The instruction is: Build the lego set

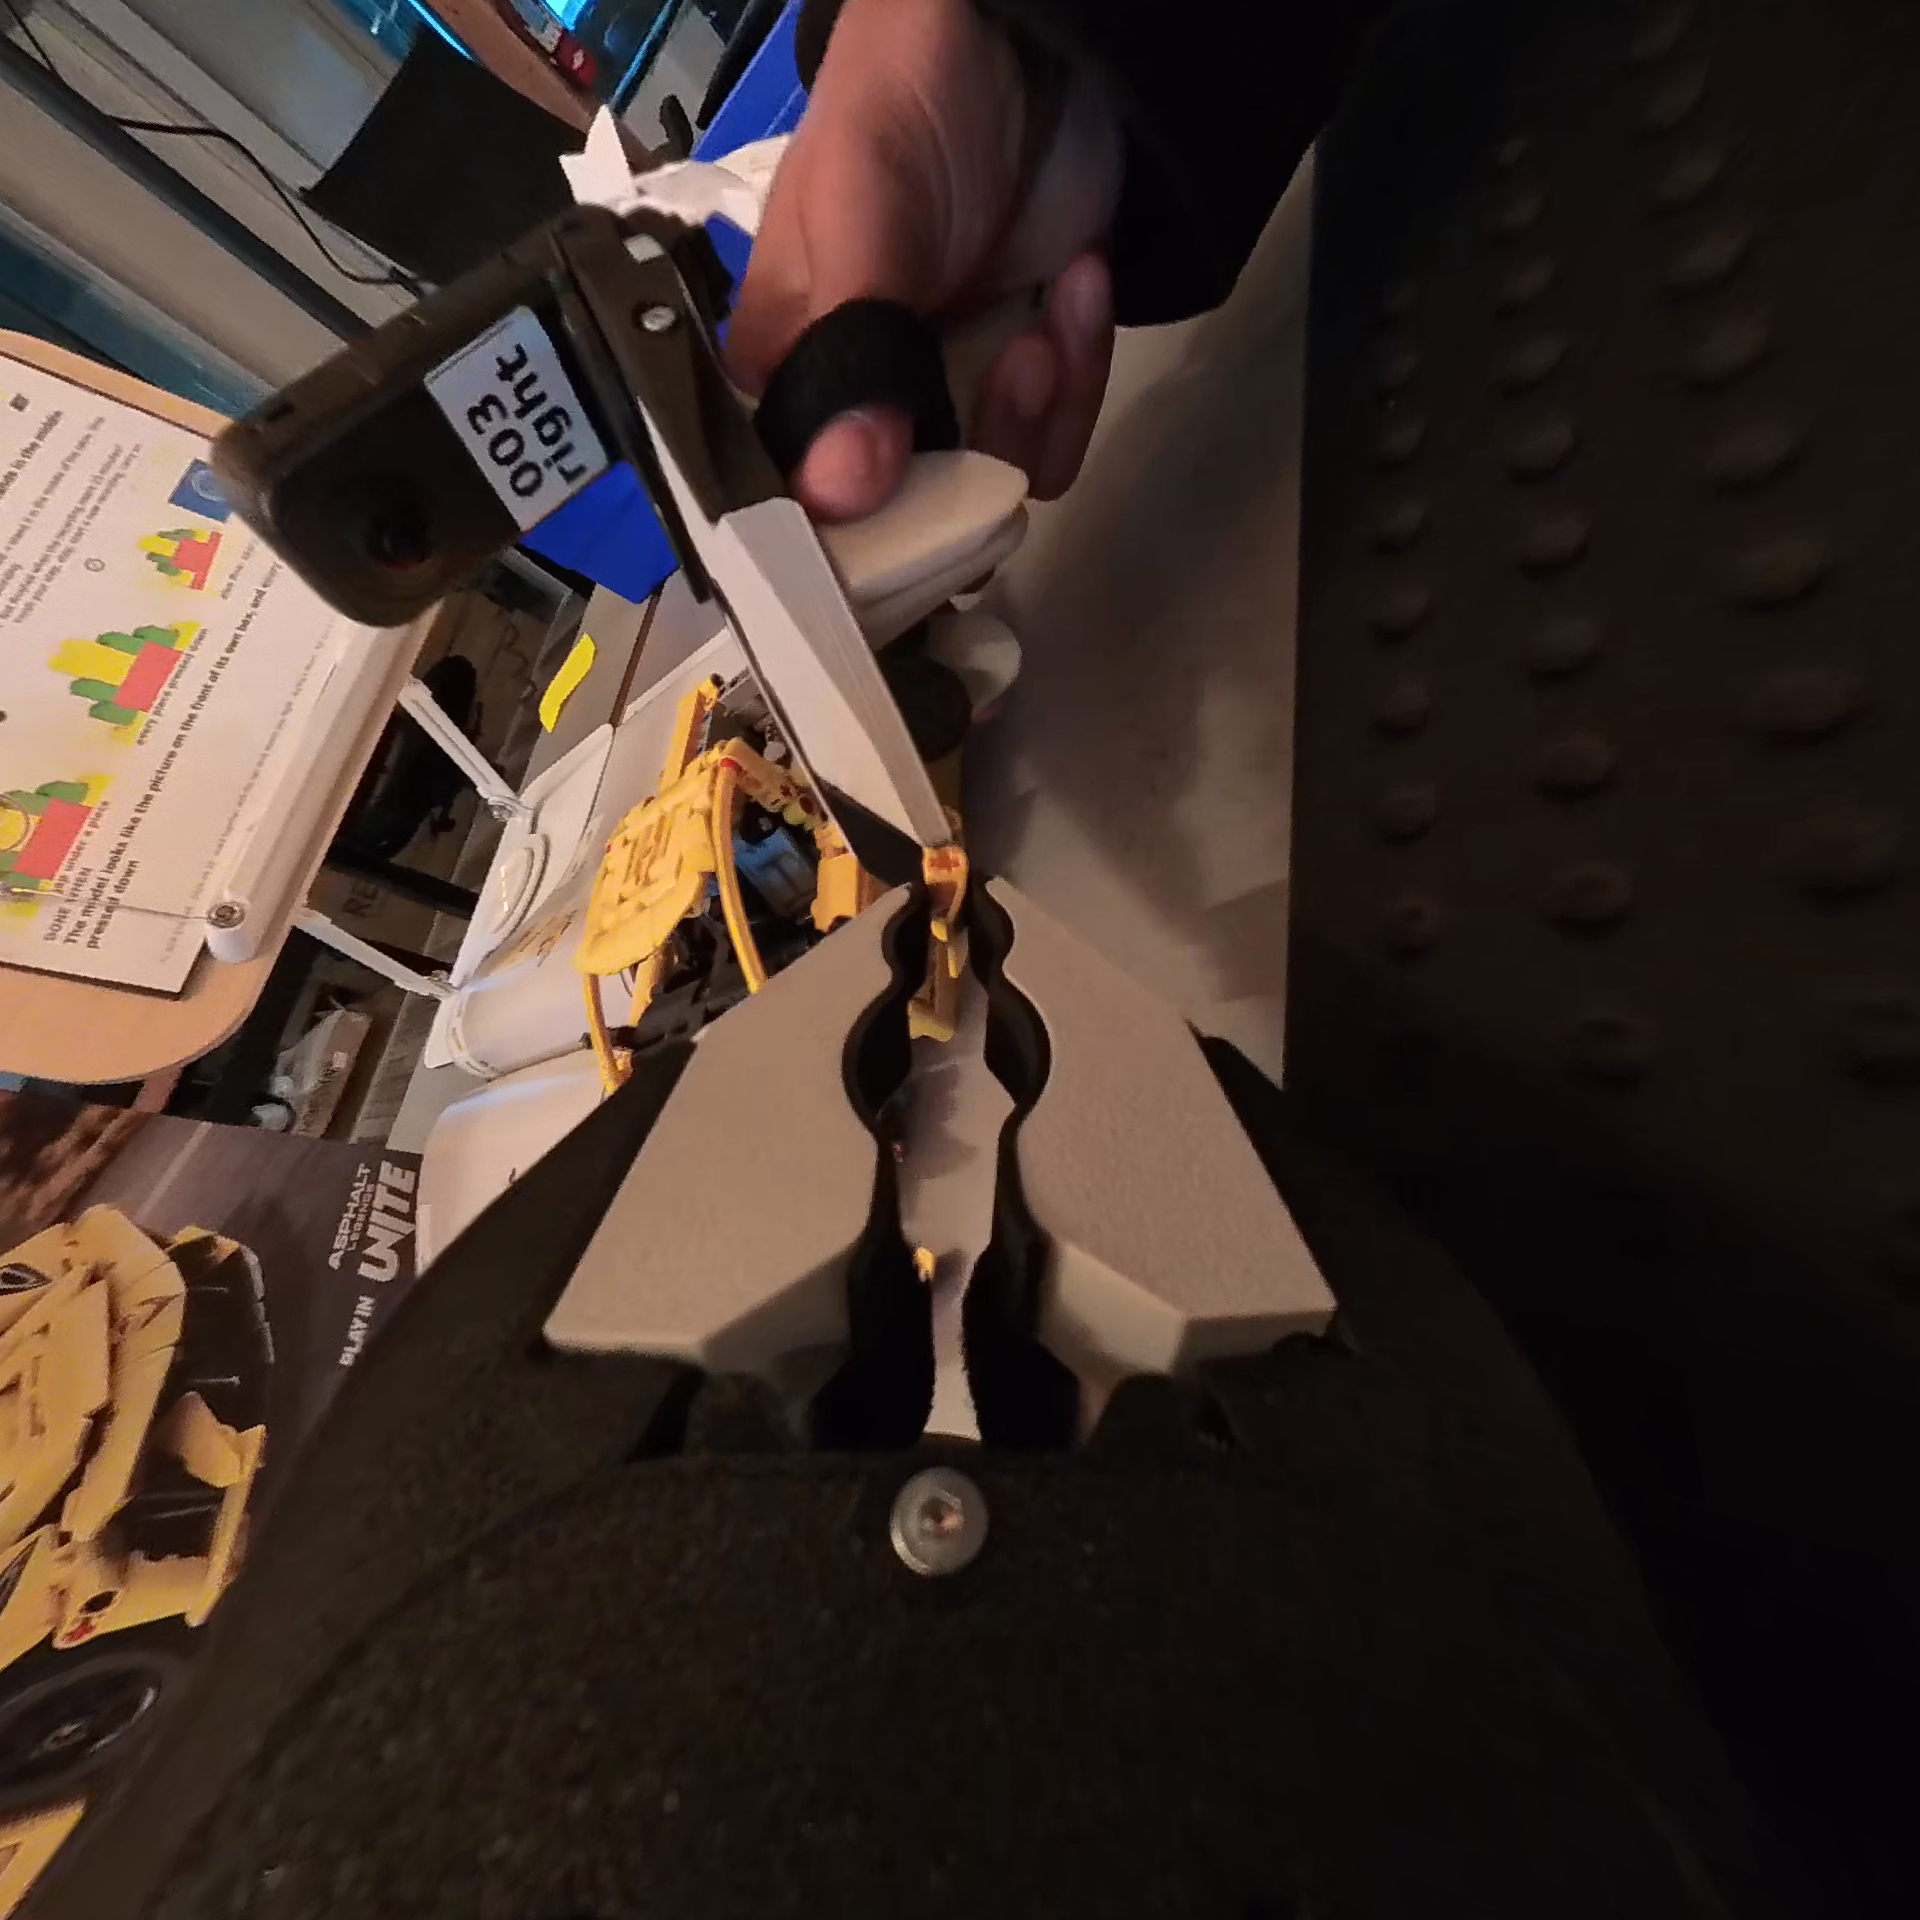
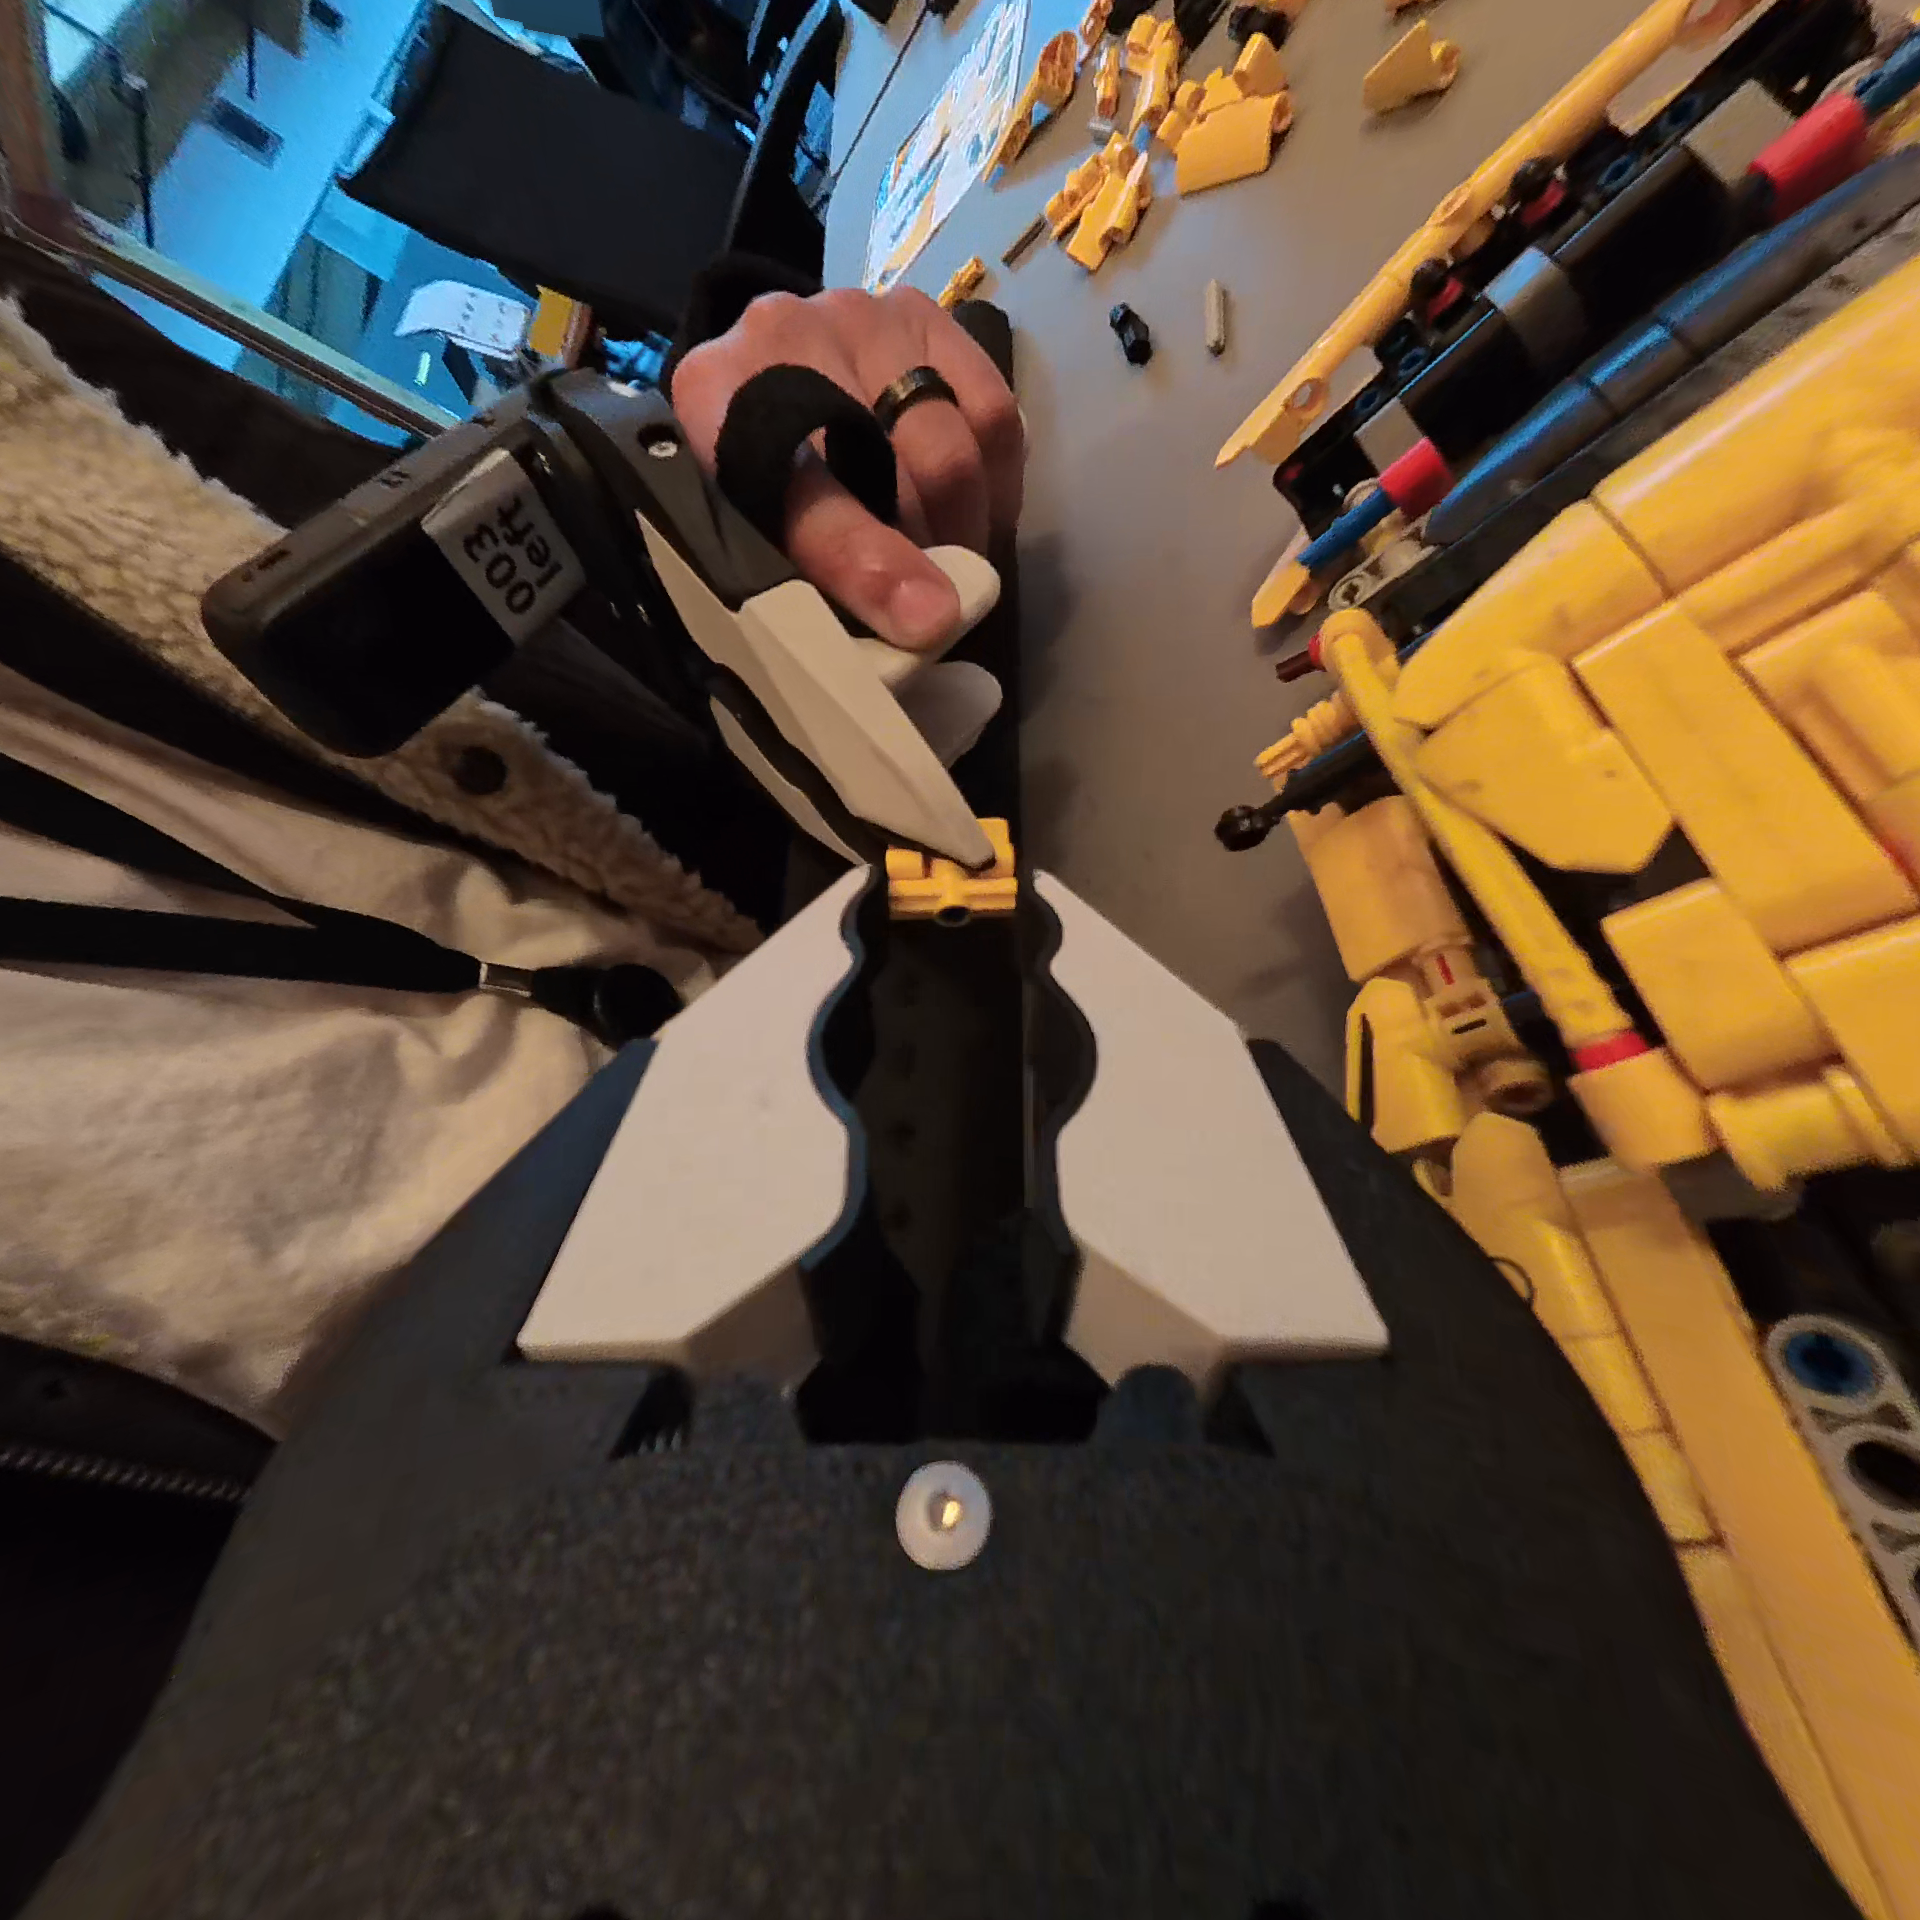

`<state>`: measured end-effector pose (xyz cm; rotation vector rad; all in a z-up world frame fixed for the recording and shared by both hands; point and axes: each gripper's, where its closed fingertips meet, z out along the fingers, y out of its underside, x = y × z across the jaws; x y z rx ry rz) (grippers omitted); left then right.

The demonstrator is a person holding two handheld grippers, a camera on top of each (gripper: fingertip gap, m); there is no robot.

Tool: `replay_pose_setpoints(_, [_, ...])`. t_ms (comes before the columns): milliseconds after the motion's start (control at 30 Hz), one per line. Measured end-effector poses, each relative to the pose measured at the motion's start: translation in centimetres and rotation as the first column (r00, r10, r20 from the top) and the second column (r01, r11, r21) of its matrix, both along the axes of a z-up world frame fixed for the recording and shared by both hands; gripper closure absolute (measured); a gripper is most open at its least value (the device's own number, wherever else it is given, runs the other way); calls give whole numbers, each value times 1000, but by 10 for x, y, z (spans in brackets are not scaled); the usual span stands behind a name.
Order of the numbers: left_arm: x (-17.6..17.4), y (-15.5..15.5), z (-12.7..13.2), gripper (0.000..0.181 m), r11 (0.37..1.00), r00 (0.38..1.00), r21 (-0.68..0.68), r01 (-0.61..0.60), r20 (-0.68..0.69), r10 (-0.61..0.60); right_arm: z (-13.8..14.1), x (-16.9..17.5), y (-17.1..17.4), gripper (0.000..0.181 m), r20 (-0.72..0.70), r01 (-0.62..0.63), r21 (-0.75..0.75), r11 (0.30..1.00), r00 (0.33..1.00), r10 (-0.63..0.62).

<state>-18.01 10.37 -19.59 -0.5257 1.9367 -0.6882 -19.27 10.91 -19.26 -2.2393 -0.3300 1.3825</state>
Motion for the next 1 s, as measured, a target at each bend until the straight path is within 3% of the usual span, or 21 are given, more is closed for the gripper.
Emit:
replay_pose_setpoints(133, [2, 7, 10, 175, 999, 998, -21, -31, 57, 32, 9, 3, 6, 158, 36, 17, 79, 997, 999, -20])
replay_pose_setpoints(233, [6, 48, 31, 174, 977, 966, -60, -205, 150, 212, 31, 17, 23, 139, 83, 75, 240, 968, 992, -97])
replay_pose_setpoints(333, [6, 81, 46, 174, 918, 926, -246, -311, 138, 350, 56, 37, 40, 146, 89, 177, 422, 889, 968, -235])
replay_pose_setpoints(433, [4, 109, 60, 174, 792, 891, -501, -348, 85, 445, 67, 63, 55, 158, 72, 306, 547, 779, 910, -408])
replay_pose_setpoints(500, [0, 128, 65, 174, 680, 874, -647, -345, 43, 484, 78, 81, 62, 161, -36, 423, 607, 673, 861, -508])
replay_pose_setpoints(567, [-4, 140, 69, 174, 588, 873, -747, -311, 21, 488, 84, 96, 61, 162, -152, 515, 619, 592, 819, -553])
replay_pose_setpoints(633, [-6, 148, 72, 174, 529, 869, -797, -290, 13, 495, 85, 108, 59, 162, -212, 567, 602, 561, 792, -573])
replay_pose_setpoints(700, [-7, 156, 71, 174, 512, 856, -801, -310, -1, 517, 90, 118, 55, 162, -239, 589, 594, 547, 779, -579])
replay_pose_setpoints(767, [-7, 171, 69, 174, 533, 823, -753, -386, -20, 568, 94, 127, 54, 162, -249, 607, 609, 511, 758, -604])
replay_pose_setpoints(867, [-5, 209, 59, 174, 589, 726, -534, -606, -69, 684, 92, 136, 54, 160, -230, 625, 615, 480, 725, -650])
replay_pose_setpoints(933, [1, 229, 57, 174, 619, 684, -394, -680, -35, 729, 85, 145, 57, 160, -176, 631, 623, 462, 688, -704])
replay_pose_setpoints(1000, [9, 246, 45, 174, 603, 640, -301, -739, -33, 767, 67, 163, 61, 160, -46, 638, 617, 462, 615, -787])
